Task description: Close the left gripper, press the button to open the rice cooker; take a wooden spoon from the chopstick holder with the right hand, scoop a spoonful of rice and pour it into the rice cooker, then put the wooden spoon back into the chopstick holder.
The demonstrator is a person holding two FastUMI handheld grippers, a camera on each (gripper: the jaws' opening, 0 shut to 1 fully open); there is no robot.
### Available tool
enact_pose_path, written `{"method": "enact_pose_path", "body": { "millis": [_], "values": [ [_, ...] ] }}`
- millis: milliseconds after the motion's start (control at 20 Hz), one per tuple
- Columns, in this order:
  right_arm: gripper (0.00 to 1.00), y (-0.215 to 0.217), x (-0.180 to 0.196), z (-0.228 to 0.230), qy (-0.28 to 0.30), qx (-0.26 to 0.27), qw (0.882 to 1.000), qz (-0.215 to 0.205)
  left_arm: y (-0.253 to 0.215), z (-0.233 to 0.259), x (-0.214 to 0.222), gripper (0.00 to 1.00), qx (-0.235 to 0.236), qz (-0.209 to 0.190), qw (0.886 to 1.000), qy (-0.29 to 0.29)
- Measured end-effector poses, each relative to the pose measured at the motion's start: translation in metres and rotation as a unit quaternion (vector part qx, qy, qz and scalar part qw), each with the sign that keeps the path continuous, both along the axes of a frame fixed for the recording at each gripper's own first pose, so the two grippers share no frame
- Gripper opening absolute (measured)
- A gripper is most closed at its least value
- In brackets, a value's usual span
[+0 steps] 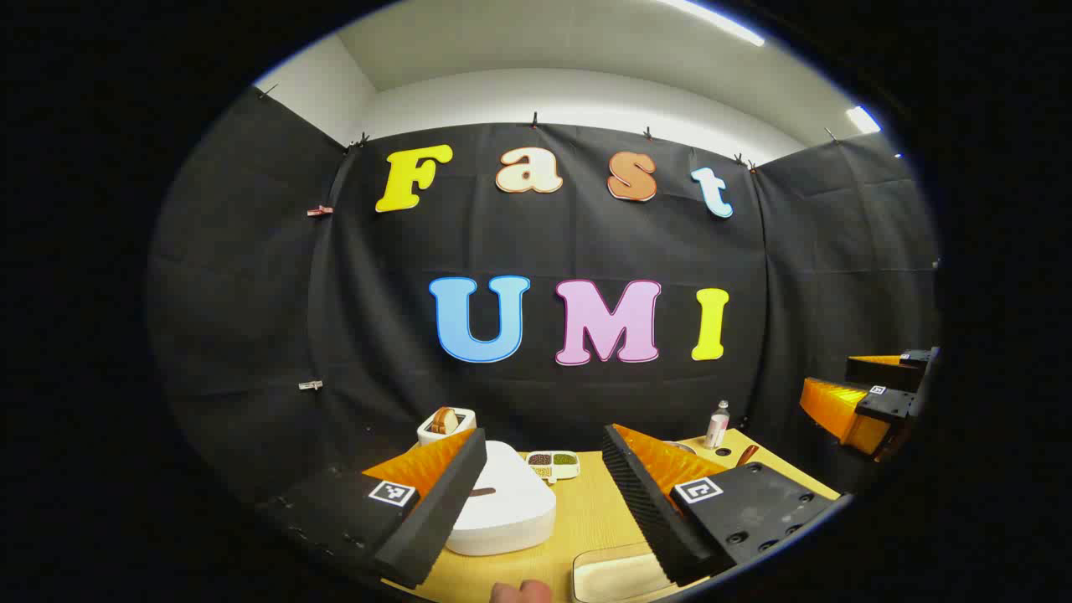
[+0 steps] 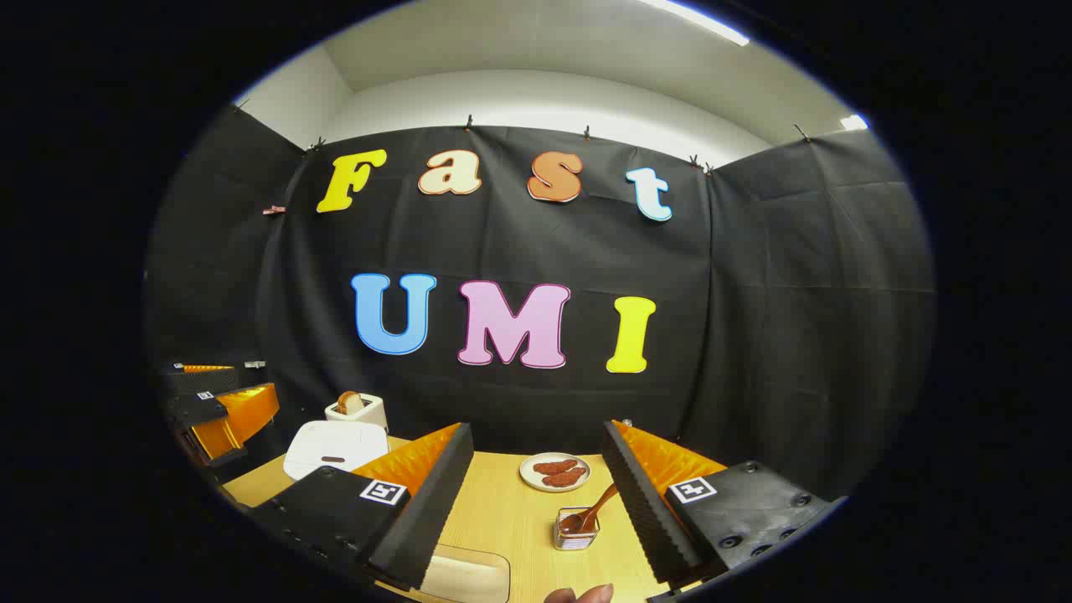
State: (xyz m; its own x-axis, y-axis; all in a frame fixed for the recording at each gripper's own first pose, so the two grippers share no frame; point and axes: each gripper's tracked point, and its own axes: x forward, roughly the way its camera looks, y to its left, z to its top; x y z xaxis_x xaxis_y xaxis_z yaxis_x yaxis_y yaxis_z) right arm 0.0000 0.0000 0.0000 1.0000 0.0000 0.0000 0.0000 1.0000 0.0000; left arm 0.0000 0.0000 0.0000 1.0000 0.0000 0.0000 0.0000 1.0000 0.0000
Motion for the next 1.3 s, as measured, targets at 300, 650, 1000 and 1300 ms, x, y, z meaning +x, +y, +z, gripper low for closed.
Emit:
{"method": "enact_pose_path", "body": {
  "millis": [300, 650, 1000, 1300],
  "values": [
    [0.98, -0.005, 0.001, 0.001, 0.001, 0.008, 1.0, -0.007, -0.004, 0.002, -0.004, 0.96, 0.01, 0.002, 1.0, -0.007],
    [0.98, -0.004, -0.001, 0.003, -0.003, 0.005, 1.0, -0.009, -0.005, 0.002, -0.005, 0.96, 0.012, -0.002, 1.0, -0.011],
    [0.98, 0.0, -0.003, 0.0, 0.001, 0.002, 1.0, -0.009, -0.009, -0.001, -0.003, 0.95, -0.003, -0.032, 0.999, -0.005],
    [0.97, 0.004, 0.0, -0.004, 0.005, 0.0, 1.0, -0.007, -0.016, -0.009, 0.001, 0.46, 0.017, -0.064, 0.998, 0.007]
  ]
}}
